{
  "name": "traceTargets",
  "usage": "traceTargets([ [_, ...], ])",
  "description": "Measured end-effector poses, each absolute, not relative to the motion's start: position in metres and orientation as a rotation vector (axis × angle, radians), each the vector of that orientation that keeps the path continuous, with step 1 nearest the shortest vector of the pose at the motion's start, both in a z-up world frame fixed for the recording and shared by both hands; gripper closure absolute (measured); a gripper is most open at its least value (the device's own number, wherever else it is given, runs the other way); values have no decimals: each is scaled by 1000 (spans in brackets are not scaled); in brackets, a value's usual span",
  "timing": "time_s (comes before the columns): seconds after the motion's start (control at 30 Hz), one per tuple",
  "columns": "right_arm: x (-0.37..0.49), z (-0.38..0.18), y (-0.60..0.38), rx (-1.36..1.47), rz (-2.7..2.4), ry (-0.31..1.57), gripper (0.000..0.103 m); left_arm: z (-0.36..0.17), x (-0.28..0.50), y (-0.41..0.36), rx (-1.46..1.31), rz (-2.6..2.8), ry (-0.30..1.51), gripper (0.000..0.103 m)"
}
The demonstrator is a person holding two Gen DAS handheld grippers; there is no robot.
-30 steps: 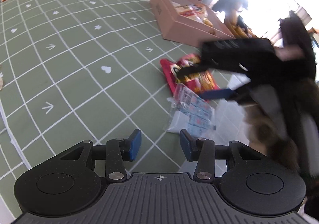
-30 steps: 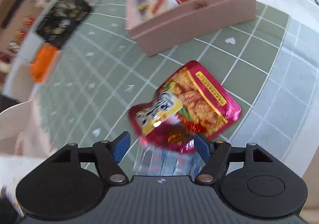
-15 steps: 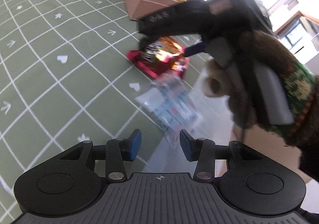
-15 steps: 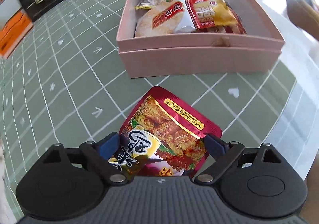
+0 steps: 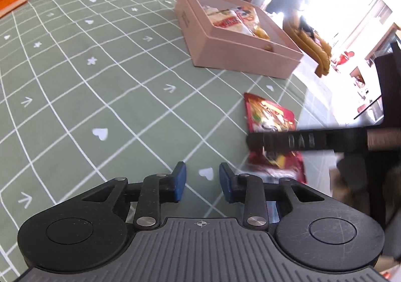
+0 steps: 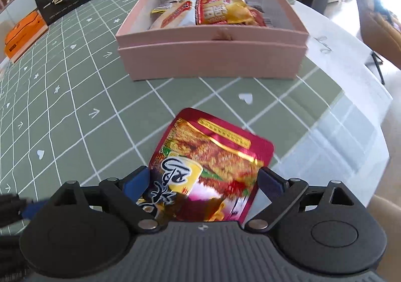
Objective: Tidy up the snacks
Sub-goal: 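Hold the red pouch in right gripper while left gripper approaches the clear candy bag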
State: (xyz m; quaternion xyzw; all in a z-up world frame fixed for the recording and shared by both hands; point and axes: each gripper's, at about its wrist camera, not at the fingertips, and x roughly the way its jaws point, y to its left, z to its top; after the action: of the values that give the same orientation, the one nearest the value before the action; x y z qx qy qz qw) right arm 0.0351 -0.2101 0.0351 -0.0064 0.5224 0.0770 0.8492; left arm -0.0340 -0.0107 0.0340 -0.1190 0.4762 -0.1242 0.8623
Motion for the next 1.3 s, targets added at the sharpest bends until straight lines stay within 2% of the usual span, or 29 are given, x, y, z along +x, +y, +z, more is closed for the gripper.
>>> traceTargets([
  [0.53, -12, 35, -172, -56, 232, 1088, 4, 52, -54, 24, -252, -154, 977, 68],
  [0.9, -10, 49, -213, -15, 326, 1083, 8, 51, -78, -19, -190, -225, 1028, 68],
  [1.3, -17, 47, -251, 138, 467, 1134, 8, 53, -79, -4, -322, -108, 1024, 68],
])
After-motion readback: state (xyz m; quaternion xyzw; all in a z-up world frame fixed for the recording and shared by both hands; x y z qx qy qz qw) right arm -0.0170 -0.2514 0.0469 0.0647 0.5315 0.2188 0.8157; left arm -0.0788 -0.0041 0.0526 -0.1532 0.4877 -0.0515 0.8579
